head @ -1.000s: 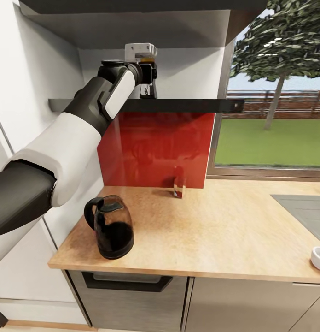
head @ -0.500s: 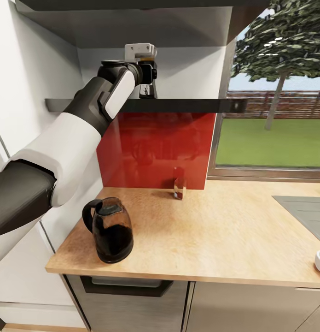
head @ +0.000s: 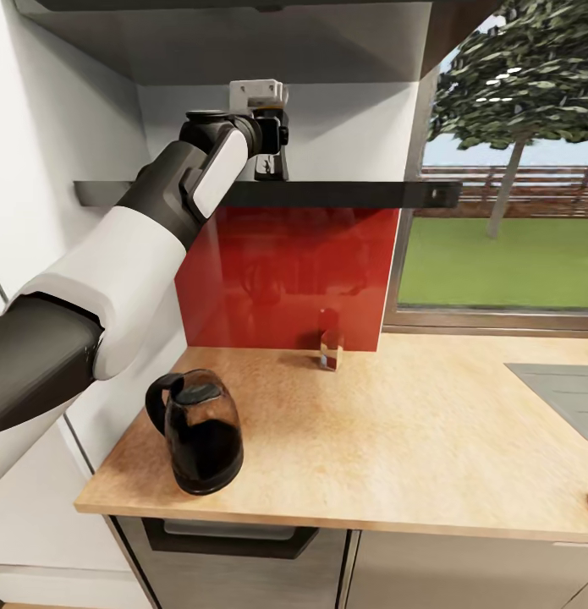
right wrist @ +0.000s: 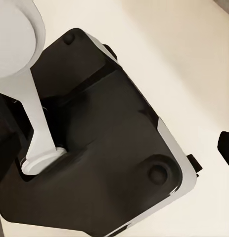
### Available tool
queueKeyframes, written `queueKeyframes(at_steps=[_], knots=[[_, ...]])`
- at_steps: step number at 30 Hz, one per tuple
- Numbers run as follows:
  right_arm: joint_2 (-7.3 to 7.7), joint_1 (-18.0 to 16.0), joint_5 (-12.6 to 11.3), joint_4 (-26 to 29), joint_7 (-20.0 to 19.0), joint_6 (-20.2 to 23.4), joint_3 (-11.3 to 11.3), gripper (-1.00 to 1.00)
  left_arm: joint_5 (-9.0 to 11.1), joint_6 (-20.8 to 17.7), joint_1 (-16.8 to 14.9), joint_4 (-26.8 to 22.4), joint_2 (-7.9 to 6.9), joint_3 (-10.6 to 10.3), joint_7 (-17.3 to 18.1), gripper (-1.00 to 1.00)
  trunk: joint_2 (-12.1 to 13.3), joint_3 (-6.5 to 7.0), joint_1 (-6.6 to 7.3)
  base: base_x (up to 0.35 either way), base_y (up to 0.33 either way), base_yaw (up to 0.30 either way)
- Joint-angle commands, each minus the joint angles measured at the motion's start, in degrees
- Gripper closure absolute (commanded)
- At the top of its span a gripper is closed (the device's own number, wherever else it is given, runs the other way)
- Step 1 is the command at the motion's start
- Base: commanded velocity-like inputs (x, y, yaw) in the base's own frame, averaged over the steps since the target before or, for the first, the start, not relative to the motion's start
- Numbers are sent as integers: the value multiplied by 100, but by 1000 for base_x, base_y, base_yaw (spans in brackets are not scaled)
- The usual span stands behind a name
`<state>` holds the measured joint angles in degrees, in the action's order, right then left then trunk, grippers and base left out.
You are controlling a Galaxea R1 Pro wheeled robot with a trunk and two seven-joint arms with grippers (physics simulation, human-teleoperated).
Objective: Set up a coffee station on the kitchen countertop: keep the coffee maker on the countertop, move the bottle of coffee from the kitchen shelf to the counter next to the coffee maker, place a paper coffee filter on top of the coffee maker, put the saucer next to the coffee maker with the coffee cup on the saucer, and place the electric kettle next to the coffee maker.
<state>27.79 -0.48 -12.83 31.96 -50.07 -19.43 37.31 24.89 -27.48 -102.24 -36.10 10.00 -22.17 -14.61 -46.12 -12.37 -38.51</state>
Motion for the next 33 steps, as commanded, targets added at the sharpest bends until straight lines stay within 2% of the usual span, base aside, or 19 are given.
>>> queueKeyframes(at_steps=[1, 24, 33], knots=[[7, -5, -32, 3, 6, -23, 32, -100, 60, -12, -6, -3, 0, -15, -50, -100, -6, -8, -2, 20, 0, 0], [7, -5, -34, 3, 6, -18, 31, -100, 60, -12, -6, -3, 0, -15, -50, -100, -6, -8, -2, 98, 0, 0], [7, -5, -32, 3, 6, -18, 31, -100, 55, -12, -6, -3, 0, -15, -50, -100, -6, -8, -2, 22, 0, 0]])
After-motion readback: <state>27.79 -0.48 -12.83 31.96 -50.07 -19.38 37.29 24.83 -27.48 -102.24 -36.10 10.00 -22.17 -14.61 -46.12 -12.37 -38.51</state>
